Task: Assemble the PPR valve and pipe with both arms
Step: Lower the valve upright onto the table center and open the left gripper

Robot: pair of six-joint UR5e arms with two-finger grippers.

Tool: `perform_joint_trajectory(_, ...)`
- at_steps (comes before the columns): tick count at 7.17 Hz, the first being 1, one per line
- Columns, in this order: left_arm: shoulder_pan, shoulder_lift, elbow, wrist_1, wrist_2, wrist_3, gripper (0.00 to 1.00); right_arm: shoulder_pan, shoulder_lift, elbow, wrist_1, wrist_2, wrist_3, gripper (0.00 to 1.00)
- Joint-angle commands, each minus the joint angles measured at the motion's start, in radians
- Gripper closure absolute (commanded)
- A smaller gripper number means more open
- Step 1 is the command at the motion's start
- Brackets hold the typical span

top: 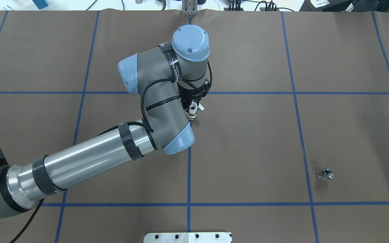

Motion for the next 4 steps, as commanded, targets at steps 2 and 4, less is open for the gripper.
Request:
perform_joint_trajectory(2, -0.001, 0.006, -0.001, 0.000, -0.002, 0.000, 1.00, 0.000, -0.001, -0.003, 0.000, -0.001, 0.000, 0.01)
perform_joint_trajectory(4, -0.003, 0.018, -0.012, -0.001, -0.005, 0.006, 0.42, -0.002, 0.000, -0.007, 0.002, 0.000, 0.000, 0.01)
